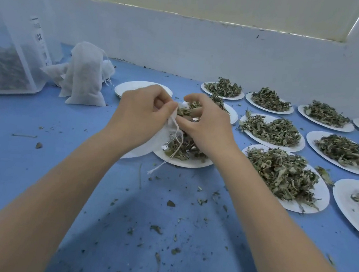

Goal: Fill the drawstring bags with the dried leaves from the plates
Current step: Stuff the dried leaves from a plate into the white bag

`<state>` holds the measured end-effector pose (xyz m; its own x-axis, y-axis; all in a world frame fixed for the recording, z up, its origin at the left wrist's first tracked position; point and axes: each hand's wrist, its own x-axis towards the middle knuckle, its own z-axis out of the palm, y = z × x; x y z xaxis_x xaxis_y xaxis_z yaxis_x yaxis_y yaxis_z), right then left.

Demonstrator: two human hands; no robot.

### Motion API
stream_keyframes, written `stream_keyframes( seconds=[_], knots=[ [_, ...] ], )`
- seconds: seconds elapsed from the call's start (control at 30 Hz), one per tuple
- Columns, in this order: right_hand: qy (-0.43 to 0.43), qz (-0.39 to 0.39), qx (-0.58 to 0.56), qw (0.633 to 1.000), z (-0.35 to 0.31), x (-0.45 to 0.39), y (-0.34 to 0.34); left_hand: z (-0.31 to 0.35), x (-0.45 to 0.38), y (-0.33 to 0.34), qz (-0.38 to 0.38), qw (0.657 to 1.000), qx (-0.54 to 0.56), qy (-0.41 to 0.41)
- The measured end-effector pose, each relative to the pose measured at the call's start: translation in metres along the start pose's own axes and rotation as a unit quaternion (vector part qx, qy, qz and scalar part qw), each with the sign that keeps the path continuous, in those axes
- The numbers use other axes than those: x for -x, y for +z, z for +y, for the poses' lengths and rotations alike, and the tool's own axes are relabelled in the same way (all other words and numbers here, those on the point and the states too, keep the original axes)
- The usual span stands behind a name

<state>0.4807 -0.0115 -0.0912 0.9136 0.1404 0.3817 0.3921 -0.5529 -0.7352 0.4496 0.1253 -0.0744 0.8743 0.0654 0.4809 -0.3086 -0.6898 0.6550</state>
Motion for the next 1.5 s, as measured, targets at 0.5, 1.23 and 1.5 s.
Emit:
stream_keyframes(
  seconds=[0.5, 1.23, 1.5],
  knots=[
    [0.021, -0.026, -0.076, 0.997, 0.004, 0.000, -0.006, -0.012, -0.001, 0.007, 0.019, 0.999, -0.037, -0.020],
    [-0.141, -0.076, 0.114, 0.980, -0.010, 0.000, -0.018, -0.011, 0.000, 0.007, 0.038, 0.996, -0.063, 0.044],
    [-0.013, 0.016, -0.005, 1.000, -0.013, 0.000, -0.006, 0.000, 0.003, 0.010, 0.004, 0.999, 0.032, -0.011]
  ],
)
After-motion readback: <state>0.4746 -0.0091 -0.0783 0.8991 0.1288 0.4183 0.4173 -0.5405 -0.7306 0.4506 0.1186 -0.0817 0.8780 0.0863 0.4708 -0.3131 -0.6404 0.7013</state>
